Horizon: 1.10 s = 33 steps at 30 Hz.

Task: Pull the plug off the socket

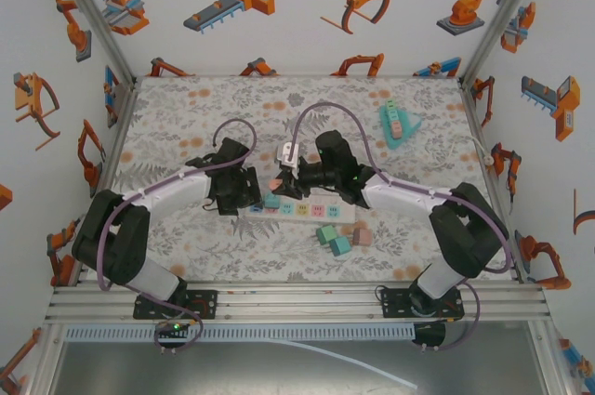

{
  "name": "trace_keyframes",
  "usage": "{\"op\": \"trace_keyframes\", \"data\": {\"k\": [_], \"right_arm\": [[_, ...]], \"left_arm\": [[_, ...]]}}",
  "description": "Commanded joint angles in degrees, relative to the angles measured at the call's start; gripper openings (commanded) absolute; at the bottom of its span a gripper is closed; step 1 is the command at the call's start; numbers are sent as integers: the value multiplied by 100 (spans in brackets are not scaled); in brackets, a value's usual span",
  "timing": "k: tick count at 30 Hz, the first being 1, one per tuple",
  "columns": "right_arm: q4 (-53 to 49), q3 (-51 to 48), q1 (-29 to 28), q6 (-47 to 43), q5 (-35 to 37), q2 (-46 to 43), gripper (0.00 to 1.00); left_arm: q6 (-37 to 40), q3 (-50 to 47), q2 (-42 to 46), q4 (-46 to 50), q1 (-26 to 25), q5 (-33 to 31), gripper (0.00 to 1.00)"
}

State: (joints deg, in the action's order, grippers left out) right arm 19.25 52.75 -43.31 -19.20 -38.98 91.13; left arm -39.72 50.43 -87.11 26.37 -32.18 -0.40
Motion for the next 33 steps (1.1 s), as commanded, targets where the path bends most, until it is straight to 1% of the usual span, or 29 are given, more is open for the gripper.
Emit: {"op": "trace_keyframes", "data": {"k": [1, 5, 7, 11, 14, 16, 19, 23, 24, 27, 30, 33], "right_arm": [[427, -98, 16, 323, -21, -290, 16], [439, -149, 24, 797, 242, -640, 15], [457, -190, 24, 1150, 504, -869, 15], [466, -306, 33, 2075, 1149, -1343, 13], [501, -489, 42, 2814, 1610, -1737, 13], [518, -651, 59, 3437, 2004, -2022, 11], [489, -919, 84, 4217, 2408, -2435, 9], [-45, -1223, 86, 5213, 2965, -2918, 4], [-263, -1274, 86, 5447, 3048, -3017, 4], [-921, -1370, 86, 5916, 2997, -3176, 3], [-1531, -1399, 69, 6134, 2700, -3110, 3], [-1850, -1445, -91, 6147, 2552, -2928, 3]], "left_arm": [[166, -54, 263, 512, -6, -377, 67], [286, 94, 631, 600, -5, -383, 70], [402, 157, 884, 604, -13, -340, 70], [890, 204, 1480, 371, -43, 44, 72], [1290, 156, 2029, -12, -60, 552, 72], [1597, 63, 2431, -345, -69, 1005, 72], [2064, -164, 2998, -932, -84, 1714, 72], [2728, -400, 3568, -1397, -112, 2432, 70], [3023, -448, 3692, -1453, -121, 2741, 70], [3973, -542, 4027, -1403, -186, 3475, 77], [4924, -524, 4288, -967, -276, 3808, 85], [5604, -465, 4455, -548, -349, 4001, 88]]}}
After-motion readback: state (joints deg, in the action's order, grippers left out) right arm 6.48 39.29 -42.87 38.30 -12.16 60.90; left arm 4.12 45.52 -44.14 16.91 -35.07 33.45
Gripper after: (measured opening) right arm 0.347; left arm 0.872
